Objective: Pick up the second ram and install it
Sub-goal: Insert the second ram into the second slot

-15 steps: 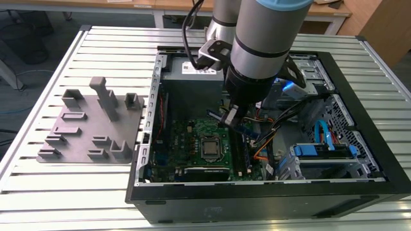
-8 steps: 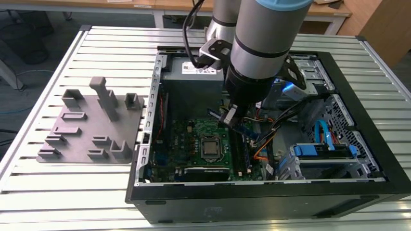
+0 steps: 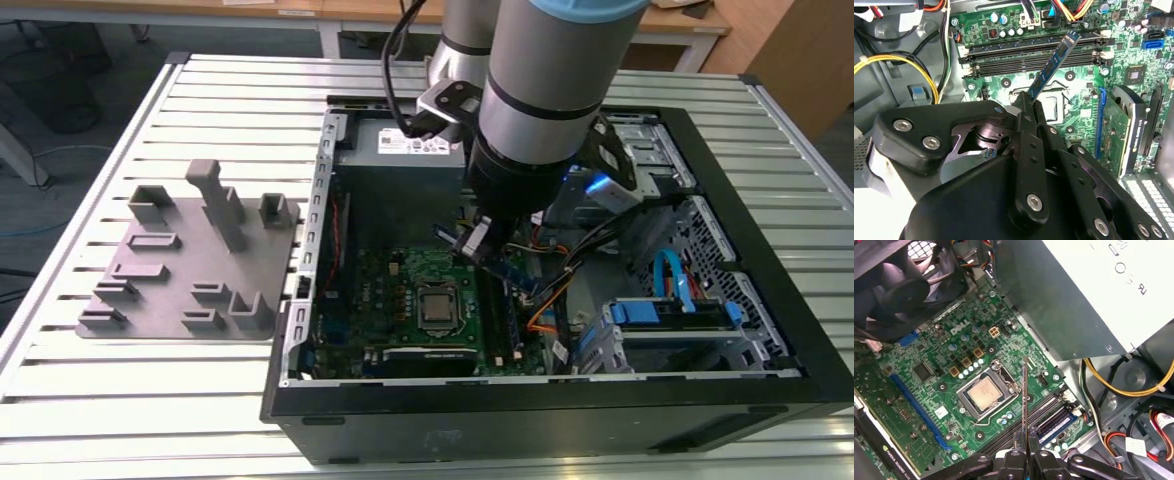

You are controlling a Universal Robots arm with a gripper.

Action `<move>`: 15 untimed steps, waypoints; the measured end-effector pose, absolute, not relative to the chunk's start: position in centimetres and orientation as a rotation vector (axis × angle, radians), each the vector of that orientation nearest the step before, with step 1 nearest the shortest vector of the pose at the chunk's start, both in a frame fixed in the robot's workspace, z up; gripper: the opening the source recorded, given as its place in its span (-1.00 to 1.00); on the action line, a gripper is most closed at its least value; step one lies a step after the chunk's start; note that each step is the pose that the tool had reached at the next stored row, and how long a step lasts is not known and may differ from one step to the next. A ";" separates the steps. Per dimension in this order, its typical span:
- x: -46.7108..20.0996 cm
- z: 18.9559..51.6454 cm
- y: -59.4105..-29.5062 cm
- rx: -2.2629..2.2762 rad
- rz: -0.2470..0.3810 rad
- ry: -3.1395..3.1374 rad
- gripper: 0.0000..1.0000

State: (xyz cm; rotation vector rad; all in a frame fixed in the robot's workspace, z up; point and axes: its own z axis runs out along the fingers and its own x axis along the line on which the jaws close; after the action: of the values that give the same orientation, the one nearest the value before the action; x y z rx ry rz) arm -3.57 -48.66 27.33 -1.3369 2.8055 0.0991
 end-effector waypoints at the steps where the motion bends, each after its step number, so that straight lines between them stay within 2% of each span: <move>1: -3.6 27.3 -48.7 -1.327 0.099 2.810 -0.73; 15: -3.6 27.3 -48.7 -1.189 0.096 2.868 -0.73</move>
State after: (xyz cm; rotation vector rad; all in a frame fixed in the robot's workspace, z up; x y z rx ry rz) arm -3.57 -48.66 27.31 -1.1890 2.8678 0.0963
